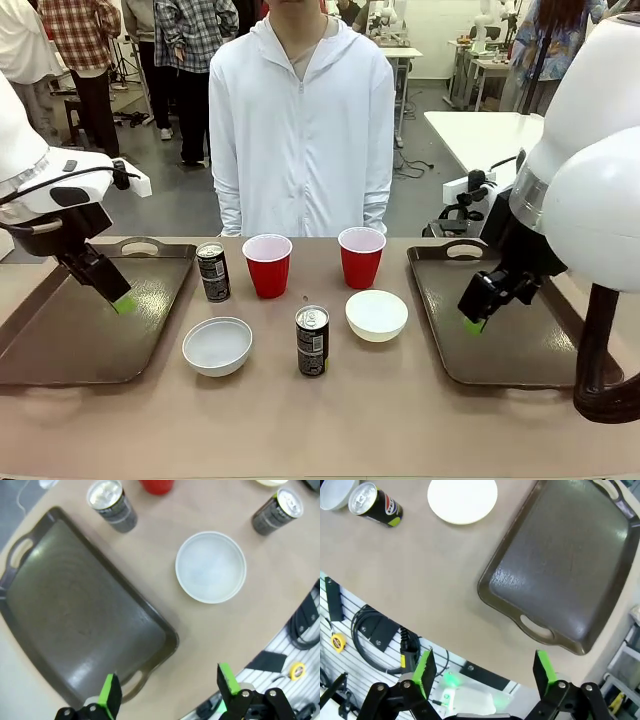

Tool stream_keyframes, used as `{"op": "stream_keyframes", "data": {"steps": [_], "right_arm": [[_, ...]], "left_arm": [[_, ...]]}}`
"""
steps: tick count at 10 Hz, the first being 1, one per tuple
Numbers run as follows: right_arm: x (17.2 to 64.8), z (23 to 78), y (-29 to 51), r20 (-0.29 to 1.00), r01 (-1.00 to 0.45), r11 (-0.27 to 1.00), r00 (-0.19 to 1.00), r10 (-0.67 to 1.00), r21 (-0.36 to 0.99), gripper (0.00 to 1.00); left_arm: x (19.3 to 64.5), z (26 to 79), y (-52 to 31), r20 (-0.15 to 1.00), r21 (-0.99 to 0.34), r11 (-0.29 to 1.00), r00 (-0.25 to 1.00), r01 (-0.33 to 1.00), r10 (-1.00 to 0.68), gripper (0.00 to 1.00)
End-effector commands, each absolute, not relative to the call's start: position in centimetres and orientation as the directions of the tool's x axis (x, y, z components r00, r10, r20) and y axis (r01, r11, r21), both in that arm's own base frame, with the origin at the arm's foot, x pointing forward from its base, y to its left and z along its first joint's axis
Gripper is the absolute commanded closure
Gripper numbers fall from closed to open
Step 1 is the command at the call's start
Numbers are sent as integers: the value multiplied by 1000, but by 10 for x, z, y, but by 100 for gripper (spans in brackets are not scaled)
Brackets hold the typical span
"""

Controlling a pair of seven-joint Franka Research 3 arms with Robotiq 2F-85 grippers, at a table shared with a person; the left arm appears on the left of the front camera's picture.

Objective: Prepare tableware on both trays.
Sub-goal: Pick up a Picnic Bowl from the table and place it on a Handle tray.

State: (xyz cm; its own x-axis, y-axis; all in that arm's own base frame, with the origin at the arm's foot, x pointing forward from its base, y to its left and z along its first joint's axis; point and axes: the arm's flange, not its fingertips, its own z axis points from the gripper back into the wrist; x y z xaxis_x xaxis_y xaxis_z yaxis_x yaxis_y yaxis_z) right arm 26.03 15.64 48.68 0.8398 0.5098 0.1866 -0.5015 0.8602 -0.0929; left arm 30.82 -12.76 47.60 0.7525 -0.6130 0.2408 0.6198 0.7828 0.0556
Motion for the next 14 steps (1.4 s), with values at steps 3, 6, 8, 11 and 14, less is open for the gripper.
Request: {"op": "stream_keyframes", "data": {"steps": [3, 6, 8, 11, 14], "right_arm": [[313, 469, 124, 226, -475, 818, 879, 420, 324, 0], [297, 470, 15, 300, -301, 757, 943, 144, 580, 0], [272, 465, -44, 323, -238, 698, 946, 11, 675, 0], [242, 453, -103, 327, -188, 638, 939, -106, 746, 0], [229, 450, -116, 304, -181, 615, 947, -100, 767, 0]], "left_arm": [[360, 462, -90, 305, -312, 724, 786, 616, -537, 0], [358, 472, 8, 444, -540, 643, 832, 544, -332, 0], [357, 475, 75, 468, -606, 638, 861, 476, -197, 0], [341, 468, 107, 448, -637, 656, 887, 404, -112, 0], [330, 469, 119, 428, -655, 664, 901, 361, -68, 0]]}}
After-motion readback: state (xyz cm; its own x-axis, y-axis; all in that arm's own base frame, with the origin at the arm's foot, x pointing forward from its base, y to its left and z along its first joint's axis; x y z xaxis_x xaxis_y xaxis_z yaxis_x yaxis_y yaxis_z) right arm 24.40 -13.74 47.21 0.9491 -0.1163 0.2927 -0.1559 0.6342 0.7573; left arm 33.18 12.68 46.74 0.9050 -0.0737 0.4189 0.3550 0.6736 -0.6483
